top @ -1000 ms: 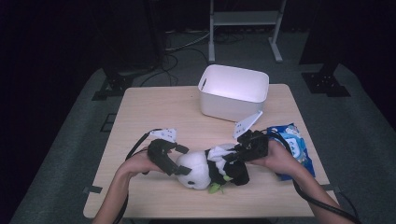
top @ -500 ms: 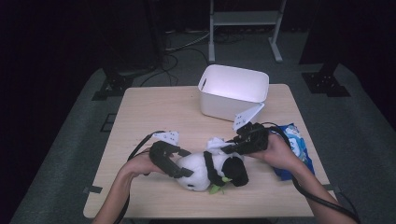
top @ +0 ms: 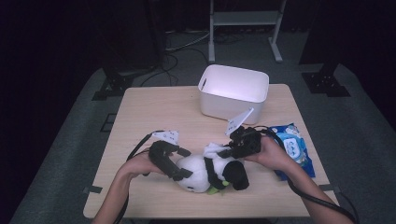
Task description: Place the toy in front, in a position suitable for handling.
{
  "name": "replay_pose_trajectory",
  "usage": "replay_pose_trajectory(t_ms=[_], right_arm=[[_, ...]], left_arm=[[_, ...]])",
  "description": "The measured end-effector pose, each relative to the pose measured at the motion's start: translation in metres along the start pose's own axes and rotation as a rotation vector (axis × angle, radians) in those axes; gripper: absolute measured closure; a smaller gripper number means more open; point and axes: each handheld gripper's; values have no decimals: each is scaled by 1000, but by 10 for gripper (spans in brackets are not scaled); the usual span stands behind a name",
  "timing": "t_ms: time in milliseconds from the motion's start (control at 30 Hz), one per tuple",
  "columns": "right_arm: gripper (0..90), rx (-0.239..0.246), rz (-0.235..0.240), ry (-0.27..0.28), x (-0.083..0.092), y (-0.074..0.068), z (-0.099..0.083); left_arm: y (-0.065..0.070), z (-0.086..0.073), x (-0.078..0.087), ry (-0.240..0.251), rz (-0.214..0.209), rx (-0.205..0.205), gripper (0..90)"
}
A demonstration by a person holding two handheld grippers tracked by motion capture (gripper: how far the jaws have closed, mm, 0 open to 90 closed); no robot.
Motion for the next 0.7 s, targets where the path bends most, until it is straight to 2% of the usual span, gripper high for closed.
replay_pose_trajectory(t_ms=[200, 400, 600, 700], right_arm=[[782, 34, 11, -4, 0, -8, -1], [783, 43, 30, 1, -1, -13, -3], [782, 57, 39, 5, -1, -17, -5], [781, 59, 34, 2, 1, -18, -4]], left_arm=[[1, 12, -4, -12, -12, -9, 105], [-1, 21, -13, -42, -30, 13, 99], [-1, 22, -22, -76, -39, 8, 98], [-1, 18, -23, -59, -37, 11, 110]])
Point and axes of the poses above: each handheld gripper's, and its own axes: x roughly backward along the jaws, z roughly out of its top, y roughly to its right, and after that the axes turned 15 degrees about -y, right-handed
